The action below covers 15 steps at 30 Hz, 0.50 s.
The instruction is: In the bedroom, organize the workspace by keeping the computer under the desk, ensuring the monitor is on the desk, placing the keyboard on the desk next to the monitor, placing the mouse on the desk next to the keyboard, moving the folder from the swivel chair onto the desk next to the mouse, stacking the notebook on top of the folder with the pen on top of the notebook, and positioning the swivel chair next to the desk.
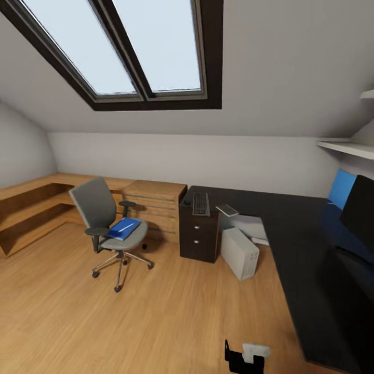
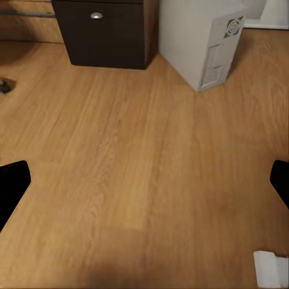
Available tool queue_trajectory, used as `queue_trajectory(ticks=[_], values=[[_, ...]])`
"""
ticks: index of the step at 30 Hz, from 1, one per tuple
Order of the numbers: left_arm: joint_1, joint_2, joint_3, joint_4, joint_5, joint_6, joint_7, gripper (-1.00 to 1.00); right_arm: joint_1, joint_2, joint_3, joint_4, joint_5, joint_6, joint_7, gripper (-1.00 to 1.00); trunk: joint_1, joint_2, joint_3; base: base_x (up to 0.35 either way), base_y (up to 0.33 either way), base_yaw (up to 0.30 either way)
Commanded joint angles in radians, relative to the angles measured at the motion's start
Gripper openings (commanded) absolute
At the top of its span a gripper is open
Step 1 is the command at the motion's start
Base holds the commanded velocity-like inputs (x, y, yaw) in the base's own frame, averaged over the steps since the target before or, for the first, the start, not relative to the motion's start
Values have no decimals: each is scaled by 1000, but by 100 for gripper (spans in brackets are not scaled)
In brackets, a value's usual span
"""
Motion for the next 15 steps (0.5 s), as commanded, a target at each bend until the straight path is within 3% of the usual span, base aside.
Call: queue_trajectory(ticks=[1, 5, 15], values=[[-1, 1, -9, -1, 6, -2, 6, 100, -1, 1, 9, 2, -8, -4, -3, 100, 1, -1, -3, 249, 252, 96], [-1, 1, -9, 0, 6, -2, 6, 100, -1, 1, 9, 2, -8, -4, -2, 100, 1, -1, -5, 284, 170, 46], [-1, 2, -9, 0, 6, -2, 6, 100, -1, -1, 8, 2, -8, -6, -2, 100, 1, -1, -6, 321, 8, 2]])
